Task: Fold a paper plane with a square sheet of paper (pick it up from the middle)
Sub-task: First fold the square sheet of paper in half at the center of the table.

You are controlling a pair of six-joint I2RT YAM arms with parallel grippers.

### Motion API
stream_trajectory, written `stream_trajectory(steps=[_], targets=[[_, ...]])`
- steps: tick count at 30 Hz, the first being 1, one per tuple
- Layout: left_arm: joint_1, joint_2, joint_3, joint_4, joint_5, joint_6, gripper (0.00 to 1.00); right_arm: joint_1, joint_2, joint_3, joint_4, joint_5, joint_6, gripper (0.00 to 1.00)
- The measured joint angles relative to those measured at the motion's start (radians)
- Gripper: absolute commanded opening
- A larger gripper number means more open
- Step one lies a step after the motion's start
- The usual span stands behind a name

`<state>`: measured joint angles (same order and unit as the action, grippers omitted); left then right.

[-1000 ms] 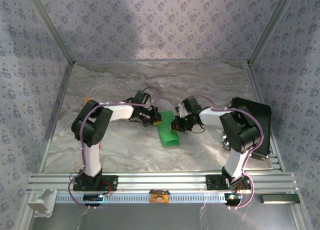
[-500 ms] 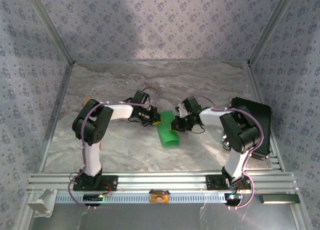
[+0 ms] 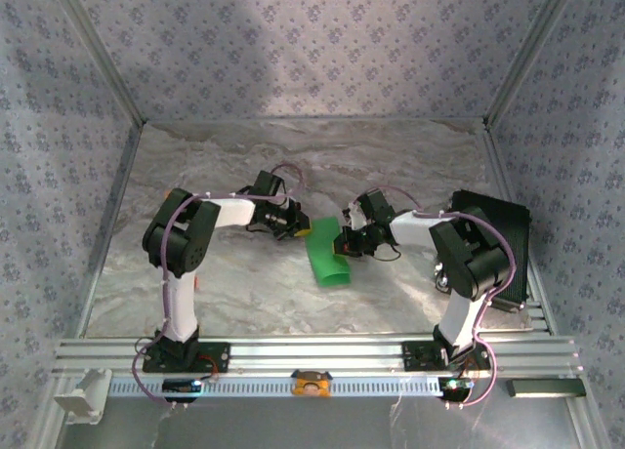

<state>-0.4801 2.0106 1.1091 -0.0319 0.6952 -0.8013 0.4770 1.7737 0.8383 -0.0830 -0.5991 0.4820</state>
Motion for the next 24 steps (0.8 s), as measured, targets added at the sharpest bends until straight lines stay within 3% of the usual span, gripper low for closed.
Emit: stream_trajectory(steps=[24], targets=[[0.05, -0.023, 0.042, -0.043, -0.151, -0.076, 0.0, 0.0, -0.008, -0.013, 0.017, 0.001, 0.012, 0.0]])
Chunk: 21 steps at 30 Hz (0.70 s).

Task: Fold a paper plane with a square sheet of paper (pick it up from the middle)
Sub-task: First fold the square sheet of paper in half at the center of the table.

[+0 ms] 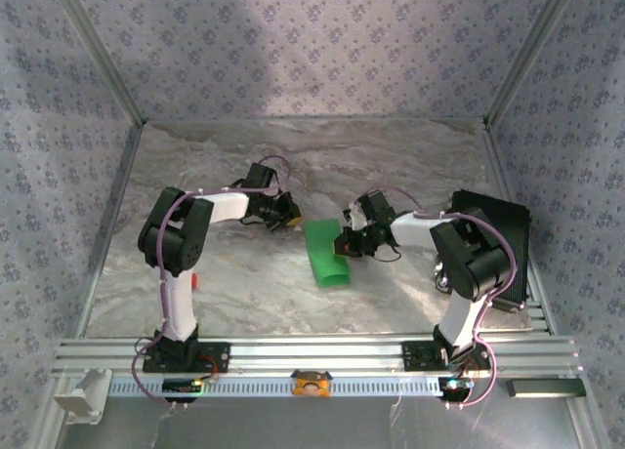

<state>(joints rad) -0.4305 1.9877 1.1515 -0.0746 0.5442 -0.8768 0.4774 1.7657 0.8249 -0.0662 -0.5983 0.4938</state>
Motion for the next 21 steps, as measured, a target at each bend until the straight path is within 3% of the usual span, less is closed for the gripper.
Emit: stream_trajectory(steps=[4, 9, 15, 21], targets=[[-0.014, -0.079, 0.0, -0.03, -0.018, 0.001, 0.0, 0.0, -0.001, -0.002, 0.003, 0.003, 0.015, 0.0], [-0.098, -0.172, -0.013, -0.012, 0.021, -0.01, 0.0, 0.0, -0.005, -0.003, 0.003, 0.007, 0.022, 0.0], [-0.185, -0.185, -0.121, 0.03, 0.082, -0.067, 0.0, 0.0, -0.005, -0.004, 0.003, 0.008, 0.023, 0.0], [-0.192, -0.173, -0.188, 0.053, 0.119, -0.093, 0.0, 0.0, -0.005, -0.005, 0.003, 0.008, 0.023, 0.0]])
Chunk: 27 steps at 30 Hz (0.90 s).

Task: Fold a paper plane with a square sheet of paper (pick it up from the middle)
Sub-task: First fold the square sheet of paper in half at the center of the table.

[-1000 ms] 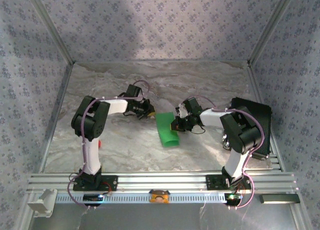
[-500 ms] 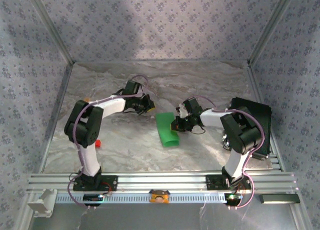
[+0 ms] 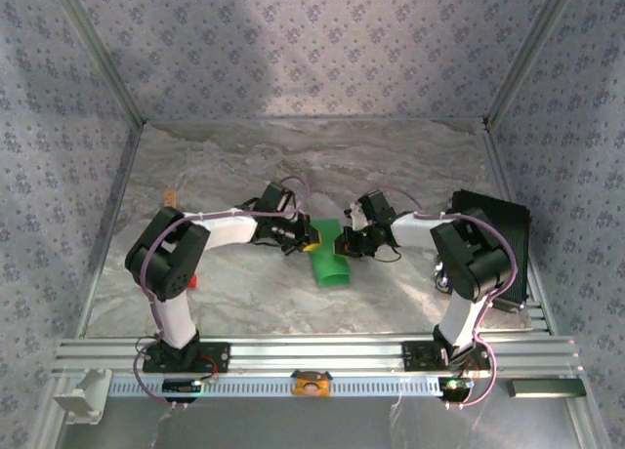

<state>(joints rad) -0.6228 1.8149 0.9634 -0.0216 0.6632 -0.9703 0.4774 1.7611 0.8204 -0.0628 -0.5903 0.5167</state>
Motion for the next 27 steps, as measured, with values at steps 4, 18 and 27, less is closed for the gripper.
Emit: stream_trajectory(steps=[4, 18, 27], targets=[[0.001, 0.039, -0.005, 0.006, 0.003, 0.003, 0.0, 0.0, 0.0, 0.0, 0.0, 0.0, 0.0, 0.0], [0.009, 0.04, -0.065, 0.033, 0.001, 0.063, 0.0, 0.0, -0.004, -0.006, 0.008, 0.003, 0.003, 0.0], [-0.031, -0.024, -0.058, 0.002, -0.009, 0.032, 0.0, 0.001, -0.005, -0.006, 0.007, 0.006, 0.003, 0.0]])
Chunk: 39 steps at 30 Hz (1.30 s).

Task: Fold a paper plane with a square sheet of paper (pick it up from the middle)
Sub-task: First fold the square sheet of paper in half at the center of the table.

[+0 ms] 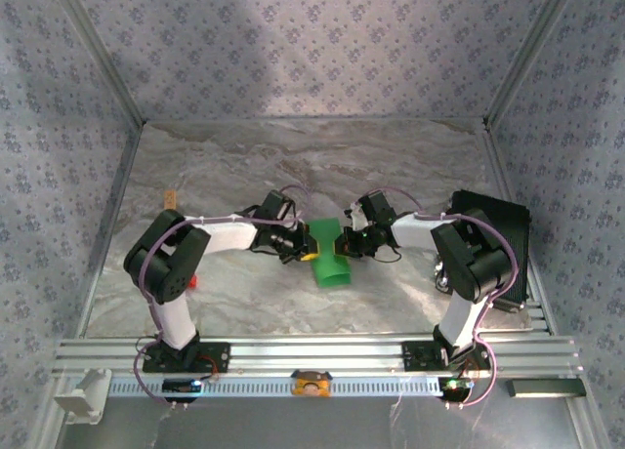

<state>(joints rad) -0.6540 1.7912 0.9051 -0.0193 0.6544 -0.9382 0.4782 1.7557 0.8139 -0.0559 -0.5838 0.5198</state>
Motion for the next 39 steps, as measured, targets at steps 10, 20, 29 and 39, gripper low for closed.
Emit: stream_trajectory(steps=[10, 20, 29, 39], targets=[[-0.009, 0.022, -0.061, 0.024, 0.0, -0.013, 0.0, 0.0, 0.0, 0.0, 0.0, 0.0, 0.0, 0.0], [-0.01, -0.007, -0.078, 0.01, -0.025, 0.021, 0.01, 0.0, -0.006, -0.005, 0.0, 0.005, 0.007, 0.0], [-0.039, -0.098, -0.077, 0.018, -0.034, 0.002, 0.03, 0.0, -0.011, -0.008, 0.0, 0.014, 0.008, 0.0], [-0.061, -0.016, -0.108, 0.08, -0.027, -0.024, 0.0, 0.005, -0.013, -0.01, 0.0, 0.023, 0.008, 0.0]])
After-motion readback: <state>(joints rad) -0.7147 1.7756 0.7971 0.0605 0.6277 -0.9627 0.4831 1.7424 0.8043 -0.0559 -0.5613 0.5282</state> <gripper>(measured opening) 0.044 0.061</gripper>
